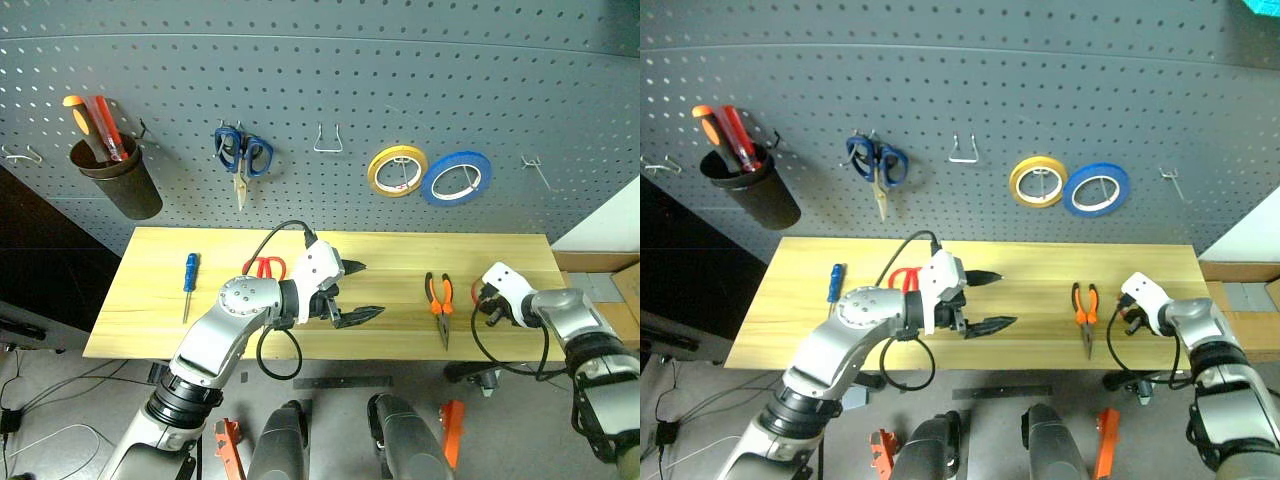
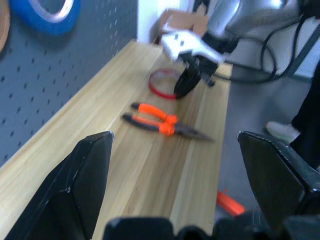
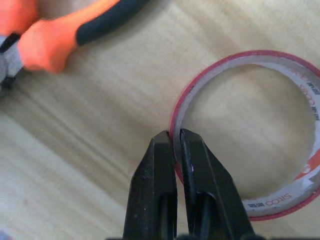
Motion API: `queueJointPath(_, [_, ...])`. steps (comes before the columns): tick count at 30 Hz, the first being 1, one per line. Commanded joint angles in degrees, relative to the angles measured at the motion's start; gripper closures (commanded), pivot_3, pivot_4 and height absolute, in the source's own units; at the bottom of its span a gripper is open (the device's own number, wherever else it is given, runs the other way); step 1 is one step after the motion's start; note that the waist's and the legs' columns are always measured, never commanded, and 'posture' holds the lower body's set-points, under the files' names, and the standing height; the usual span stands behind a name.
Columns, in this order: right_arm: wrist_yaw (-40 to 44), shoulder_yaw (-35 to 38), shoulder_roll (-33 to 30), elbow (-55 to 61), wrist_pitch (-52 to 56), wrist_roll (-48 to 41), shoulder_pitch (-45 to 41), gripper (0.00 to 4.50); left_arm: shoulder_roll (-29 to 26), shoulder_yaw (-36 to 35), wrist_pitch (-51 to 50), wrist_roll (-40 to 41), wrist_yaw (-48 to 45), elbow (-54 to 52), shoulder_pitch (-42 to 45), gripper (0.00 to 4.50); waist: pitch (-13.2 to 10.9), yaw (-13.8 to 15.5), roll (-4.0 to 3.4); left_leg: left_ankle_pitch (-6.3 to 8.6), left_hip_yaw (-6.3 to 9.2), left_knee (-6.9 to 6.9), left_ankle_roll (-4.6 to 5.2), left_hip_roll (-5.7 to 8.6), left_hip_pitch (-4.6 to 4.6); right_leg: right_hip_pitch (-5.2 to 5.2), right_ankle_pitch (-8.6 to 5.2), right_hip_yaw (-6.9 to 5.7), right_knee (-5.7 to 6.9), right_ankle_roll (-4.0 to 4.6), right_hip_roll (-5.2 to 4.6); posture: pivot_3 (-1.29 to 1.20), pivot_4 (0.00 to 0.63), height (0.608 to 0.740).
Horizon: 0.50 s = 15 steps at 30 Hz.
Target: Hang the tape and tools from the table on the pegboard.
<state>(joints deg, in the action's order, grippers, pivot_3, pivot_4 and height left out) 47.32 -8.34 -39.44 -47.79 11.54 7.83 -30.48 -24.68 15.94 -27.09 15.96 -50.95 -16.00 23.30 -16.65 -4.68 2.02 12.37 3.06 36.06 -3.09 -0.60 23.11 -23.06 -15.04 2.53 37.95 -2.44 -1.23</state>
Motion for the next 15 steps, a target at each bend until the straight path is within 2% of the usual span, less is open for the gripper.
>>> queueJointPath(1, [-2.18, 5.31, -4.33, 15.74, 4.6, -1.94, 10.48, 4.47, 0.85, -0.28, 1.71, 1.29, -0.65, -2.15, 1.31, 0.22, -0.07, 0.07, -0.12, 0.0, 0.0, 0.0, 0.0, 0.0, 0.05, -0.04, -0.01, 0.01, -0.01, -0.02, -0.03, -0.18, 0.304, 0.74])
queueJointPath(6, [-8.93, 18.17, -6.5, 48.69, 12.37, -3.25, 26.96, 4.47, 2.41, -1.28, 4.65, 1.42, -0.94, -0.26, 3.45, 0.22, -0.37, -0.78, -0.52, 0.0, -0.11, 0.04, 0.0, 0.02, 0.23, -0.24, -0.02, 0.13, 0.02, -0.06, -0.06, -0.22, 0.31, 0.74])
queueJointPath(8, [-11.43, 21.44, -5.68, 60.28, 16.33, -2.14, 30.15, 4.47, 3.01, -1.76, 5.82, 1.61, -1.18, 0.56, 4.27, 0.22, -0.48, -1.45, -0.54, 0.0, -0.16, 0.04, -0.01, 0.0, 0.19, -0.26, 0.01, 0.17, 0.03, -0.11, 0.03, -0.24, 0.315, 0.74])
queueJointPath(12, [-16.05, 24.26, -2.11, 76.39, 25.76, -2.68, 28.52, 4.47, 3.47, -2.43, 8.03, 1.24, -1.07, 2.72, 6.01, 0.22, -0.6, -2.53, -0.38, -0.01, -0.15, 0.02, -0.02, -0.08, 0.07, -0.25, 0.03, 0.16, 0.09, -0.15, 0.14, -0.26, 0.32, 0.74])
queueJointPath(15, [-19.37, 24.17, 1.13, 82.75, 31.56, -3.01, 23.76, 4.47, 3.52, -2.94, 9.36, 1.06, -0.9, 4.69, 7.47, 0.22, -0.76, -3.08, -0.28, -0.01, -0.14, 0.02, -0.03, -0.09, 0.08, -0.25, 0.05, 0.17, 0.09, -0.16, 0.15, -0.26, 0.321, 0.74])
